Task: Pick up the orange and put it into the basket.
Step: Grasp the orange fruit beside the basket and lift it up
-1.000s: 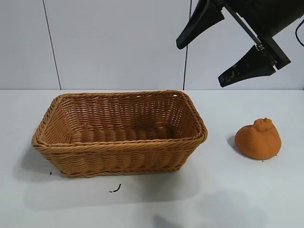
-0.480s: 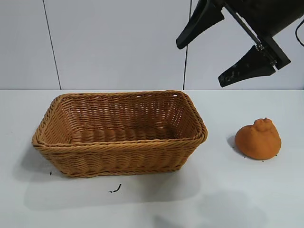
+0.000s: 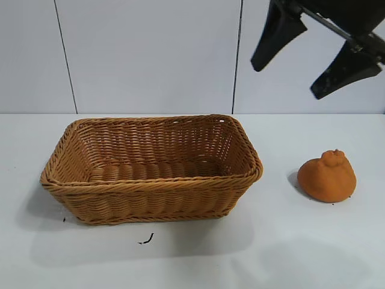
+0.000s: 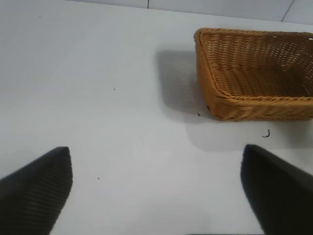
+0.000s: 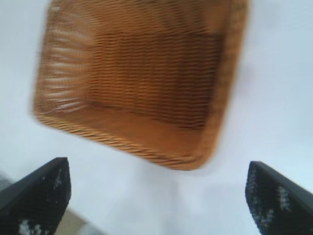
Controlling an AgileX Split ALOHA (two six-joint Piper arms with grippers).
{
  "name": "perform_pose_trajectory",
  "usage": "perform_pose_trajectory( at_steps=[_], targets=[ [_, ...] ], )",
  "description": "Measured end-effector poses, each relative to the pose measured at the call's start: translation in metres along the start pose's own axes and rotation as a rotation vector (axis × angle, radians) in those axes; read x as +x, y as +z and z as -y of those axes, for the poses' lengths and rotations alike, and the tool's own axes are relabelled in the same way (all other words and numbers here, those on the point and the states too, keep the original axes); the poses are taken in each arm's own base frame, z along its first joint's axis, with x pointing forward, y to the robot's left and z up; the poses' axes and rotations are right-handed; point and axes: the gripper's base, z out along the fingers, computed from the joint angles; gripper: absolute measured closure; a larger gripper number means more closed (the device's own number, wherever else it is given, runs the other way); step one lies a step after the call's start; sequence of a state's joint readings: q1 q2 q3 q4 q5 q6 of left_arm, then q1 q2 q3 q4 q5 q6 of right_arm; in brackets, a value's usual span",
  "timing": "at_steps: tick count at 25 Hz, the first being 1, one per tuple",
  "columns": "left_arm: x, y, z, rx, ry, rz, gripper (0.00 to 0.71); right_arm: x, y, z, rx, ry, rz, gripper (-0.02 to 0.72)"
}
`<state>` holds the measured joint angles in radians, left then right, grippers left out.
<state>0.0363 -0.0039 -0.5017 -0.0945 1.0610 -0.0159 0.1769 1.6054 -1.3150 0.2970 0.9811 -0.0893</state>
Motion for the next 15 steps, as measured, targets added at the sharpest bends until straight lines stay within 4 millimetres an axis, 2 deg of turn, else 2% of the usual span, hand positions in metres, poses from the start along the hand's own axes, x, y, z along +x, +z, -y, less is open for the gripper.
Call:
perform_pose_trajectory(
  at_steps=[3, 6, 10, 15],
  targets=[
    [0.000, 0.000, 0.000, 0.000, 0.000, 0.000, 0.035, -0.003, -0.009, 0.014, 0.176, -0.039, -0.021, 0.008],
    [0.000, 0.000, 0.000, 0.000, 0.000, 0.000, 0.035, -0.005, -0.008, 0.022, 0.250, -0.059, -0.054, 0.008],
    [0.000, 0.000, 0.000, 0.000, 0.000, 0.000, 0.035, -0.007, 0.007, 0.037, 0.263, -0.019, -0.092, 0.008],
    [0.000, 0.000, 0.000, 0.000, 0.000, 0.000, 0.035, -0.012, 0.041, 0.065, 0.271, 0.037, -0.137, 0.008]
  ],
)
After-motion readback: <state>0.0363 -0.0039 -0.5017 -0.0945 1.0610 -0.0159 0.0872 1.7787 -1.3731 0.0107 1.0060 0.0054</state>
